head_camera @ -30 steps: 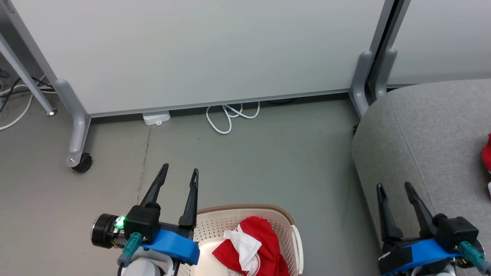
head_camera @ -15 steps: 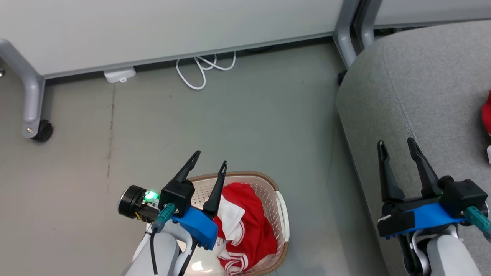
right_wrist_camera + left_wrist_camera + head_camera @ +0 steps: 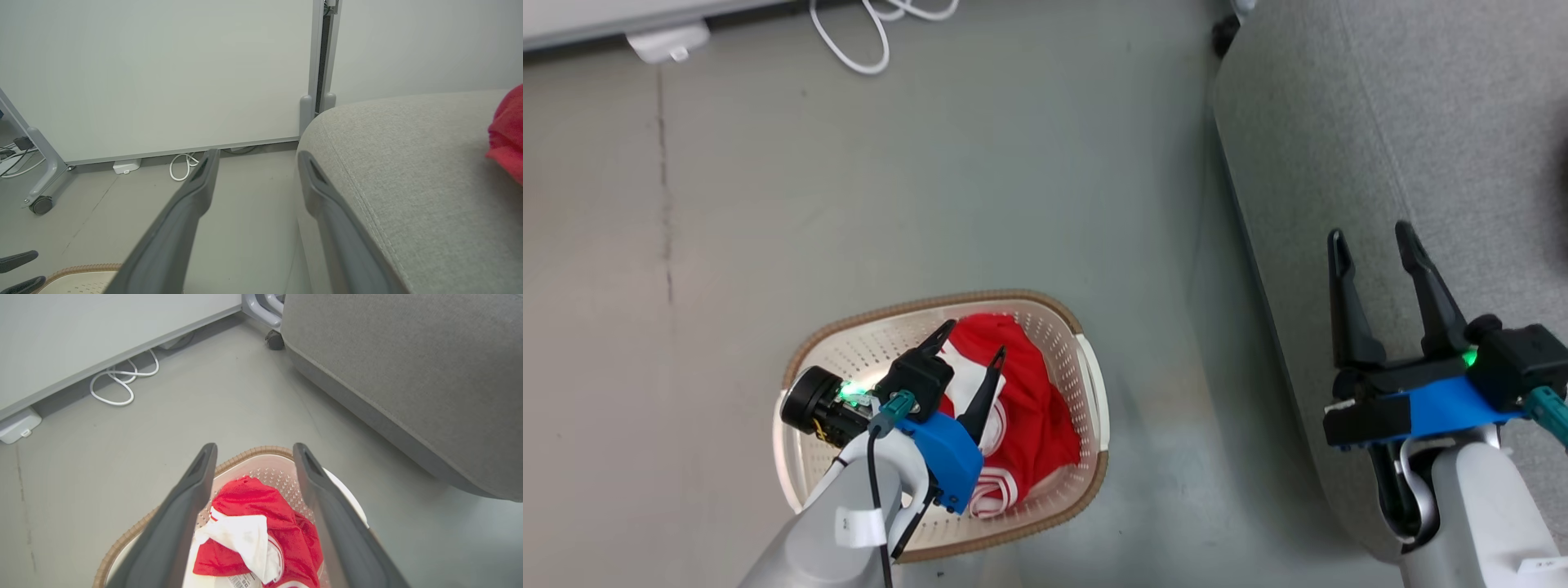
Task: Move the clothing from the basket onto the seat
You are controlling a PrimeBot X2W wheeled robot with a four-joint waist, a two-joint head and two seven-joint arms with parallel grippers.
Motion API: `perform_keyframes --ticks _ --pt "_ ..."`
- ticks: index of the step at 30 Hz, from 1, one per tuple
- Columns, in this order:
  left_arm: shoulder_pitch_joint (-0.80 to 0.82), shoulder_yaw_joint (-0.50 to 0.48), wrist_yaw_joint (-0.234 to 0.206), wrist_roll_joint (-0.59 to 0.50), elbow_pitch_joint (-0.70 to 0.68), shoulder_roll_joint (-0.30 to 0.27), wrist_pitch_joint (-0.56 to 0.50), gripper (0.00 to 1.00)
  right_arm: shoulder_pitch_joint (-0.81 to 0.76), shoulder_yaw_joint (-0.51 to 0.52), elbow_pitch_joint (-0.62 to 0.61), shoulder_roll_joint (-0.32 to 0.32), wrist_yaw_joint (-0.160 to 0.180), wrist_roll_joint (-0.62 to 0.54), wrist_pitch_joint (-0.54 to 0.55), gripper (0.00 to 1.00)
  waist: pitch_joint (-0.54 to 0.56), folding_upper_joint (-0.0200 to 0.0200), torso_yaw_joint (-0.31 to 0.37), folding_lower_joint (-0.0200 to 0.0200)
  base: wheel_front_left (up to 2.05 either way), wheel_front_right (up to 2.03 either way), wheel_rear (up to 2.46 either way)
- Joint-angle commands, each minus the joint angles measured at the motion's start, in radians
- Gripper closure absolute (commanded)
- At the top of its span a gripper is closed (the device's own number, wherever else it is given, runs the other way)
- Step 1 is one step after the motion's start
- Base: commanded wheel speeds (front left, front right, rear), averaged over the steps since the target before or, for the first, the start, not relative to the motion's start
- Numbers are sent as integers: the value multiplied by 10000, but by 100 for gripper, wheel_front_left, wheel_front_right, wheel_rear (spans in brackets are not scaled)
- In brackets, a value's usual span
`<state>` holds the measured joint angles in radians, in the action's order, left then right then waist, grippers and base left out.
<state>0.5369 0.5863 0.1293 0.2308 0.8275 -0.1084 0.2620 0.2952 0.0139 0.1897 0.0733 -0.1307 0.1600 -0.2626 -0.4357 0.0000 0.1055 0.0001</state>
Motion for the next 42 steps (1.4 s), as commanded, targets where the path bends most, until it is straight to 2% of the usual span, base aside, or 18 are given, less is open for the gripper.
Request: perform_keyframes --ticks 1,13,18,30,42 --pt "402 331 12 172 395 -68 46 0 315 -25 -55 1 -1 19 -34 0 -598 0 181 -1 0 0 0" --pt "1712 2470 12 1465 2482 9 43 0 1193 -128 -262 134 -1 -5 -34 0 -1999 0 312 -1 0 0 0" --pt "2081 3180 12 2144 3082 84 -335 0 1433 -165 -366 166 -1 -29 -34 0 -2539 0 333 -1 0 0 0" --pt "2739 4164 12 3875 3423 -75 -1554 0 1853 -140 -615 190 -1 -60 -34 0 -3695 0 280 -1 0 0 0" --pt "3368 4560 13 5450 3308 -261 -2151 0 2183 -127 -866 124 -1 -67 -34 0 -4732 0 319 -1 0 0 0"
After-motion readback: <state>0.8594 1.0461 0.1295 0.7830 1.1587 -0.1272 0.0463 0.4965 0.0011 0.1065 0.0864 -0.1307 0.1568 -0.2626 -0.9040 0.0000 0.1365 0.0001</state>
